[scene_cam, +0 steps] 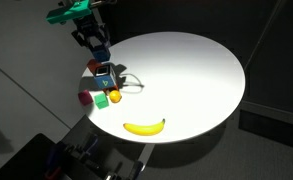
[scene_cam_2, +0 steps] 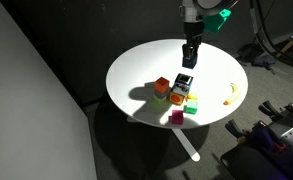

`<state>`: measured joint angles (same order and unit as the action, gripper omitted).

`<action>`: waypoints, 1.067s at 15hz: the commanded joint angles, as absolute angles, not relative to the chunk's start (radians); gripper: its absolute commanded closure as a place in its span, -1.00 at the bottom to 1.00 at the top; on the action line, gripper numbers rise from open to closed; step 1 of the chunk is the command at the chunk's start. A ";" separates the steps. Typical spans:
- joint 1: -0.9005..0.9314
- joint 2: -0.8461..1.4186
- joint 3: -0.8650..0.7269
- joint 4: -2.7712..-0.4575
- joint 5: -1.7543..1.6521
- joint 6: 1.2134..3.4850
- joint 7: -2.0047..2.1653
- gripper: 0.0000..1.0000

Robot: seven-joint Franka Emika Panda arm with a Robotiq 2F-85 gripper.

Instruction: Pick up the blue block and put it on the orange block

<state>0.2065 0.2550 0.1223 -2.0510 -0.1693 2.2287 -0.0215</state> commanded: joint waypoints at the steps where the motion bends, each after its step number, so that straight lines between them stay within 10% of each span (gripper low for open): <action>1: 0.224 0.311 0.132 -1.971 -0.195 2.188 0.016 0.35; 16: 0.325 0.413 0.142 -1.840 -0.171 2.195 0.191 0.35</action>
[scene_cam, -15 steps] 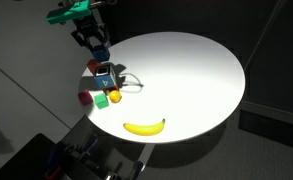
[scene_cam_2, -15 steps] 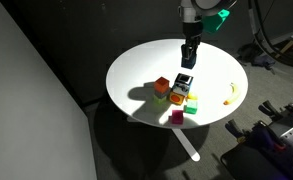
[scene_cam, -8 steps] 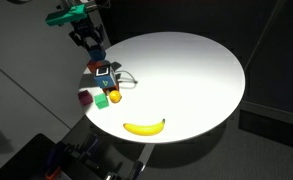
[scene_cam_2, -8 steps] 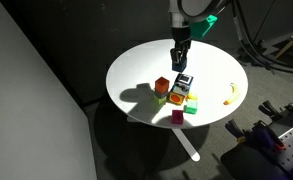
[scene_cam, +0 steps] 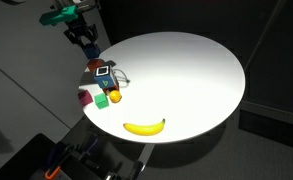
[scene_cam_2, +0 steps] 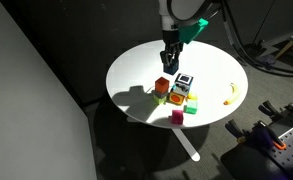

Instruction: Pick up the blue block and put it on the orange block

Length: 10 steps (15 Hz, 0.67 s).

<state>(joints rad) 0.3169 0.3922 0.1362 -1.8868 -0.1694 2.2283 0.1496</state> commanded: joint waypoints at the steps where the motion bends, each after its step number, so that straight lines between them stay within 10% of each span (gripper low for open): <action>1: 0.327 0.418 0.144 -1.836 -0.169 2.196 0.195 0.35; 10: 0.326 0.440 0.144 -1.821 -0.164 2.249 0.191 0.35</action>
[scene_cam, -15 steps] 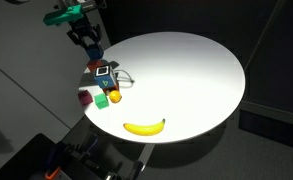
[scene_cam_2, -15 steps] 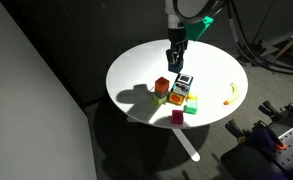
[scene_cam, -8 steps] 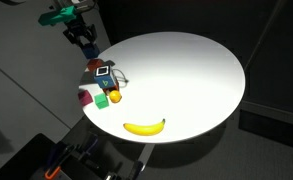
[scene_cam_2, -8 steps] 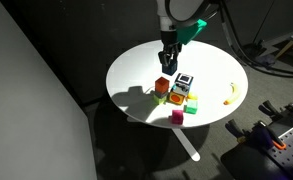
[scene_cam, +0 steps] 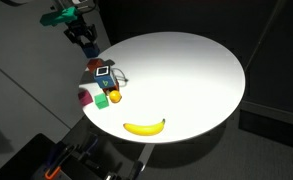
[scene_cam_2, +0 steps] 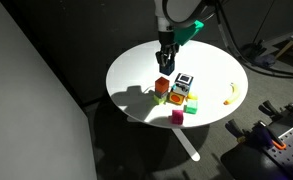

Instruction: Pick up the blue block and put it on the orange block

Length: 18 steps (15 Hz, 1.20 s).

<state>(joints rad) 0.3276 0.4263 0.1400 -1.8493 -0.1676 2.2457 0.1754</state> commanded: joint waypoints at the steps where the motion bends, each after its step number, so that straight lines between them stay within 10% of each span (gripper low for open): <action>1: 0.327 0.440 0.144 -1.821 -0.165 2.252 0.190 0.35; 2: 0.324 0.429 0.144 -1.846 -0.170 2.250 0.177 -0.15; 18: 0.324 0.431 0.144 -1.843 -0.169 2.252 0.177 -0.15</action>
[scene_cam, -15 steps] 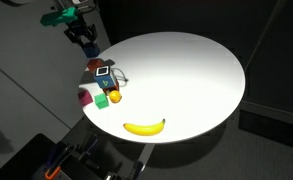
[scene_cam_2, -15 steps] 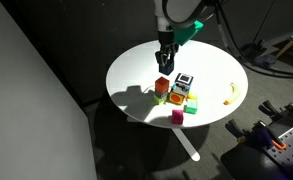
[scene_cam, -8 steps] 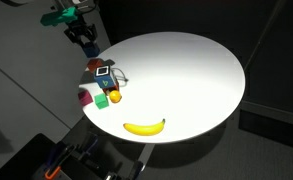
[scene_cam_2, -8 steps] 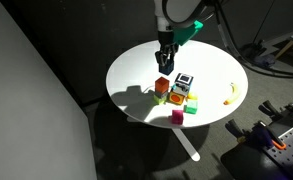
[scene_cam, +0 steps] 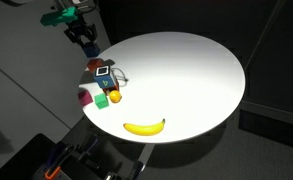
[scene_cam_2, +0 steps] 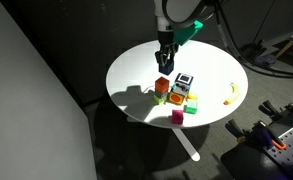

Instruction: Pick up the blue block and put it on the orange block

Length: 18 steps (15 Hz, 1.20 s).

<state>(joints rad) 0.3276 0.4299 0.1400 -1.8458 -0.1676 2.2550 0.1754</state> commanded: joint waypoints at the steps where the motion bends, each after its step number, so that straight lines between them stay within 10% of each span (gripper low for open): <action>1: 0.324 0.431 0.144 -1.843 -0.169 2.252 0.177 -0.15; 4: 0.324 0.431 0.144 -1.843 -0.169 2.252 0.177 -0.15; 5: 0.323 0.429 0.146 -1.844 -0.165 2.254 0.174 0.35; 18: 0.326 0.456 0.168 -1.813 -0.133 2.249 0.176 0.35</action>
<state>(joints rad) 0.3276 0.4406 0.1640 -1.8409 -0.1498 2.2556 0.1732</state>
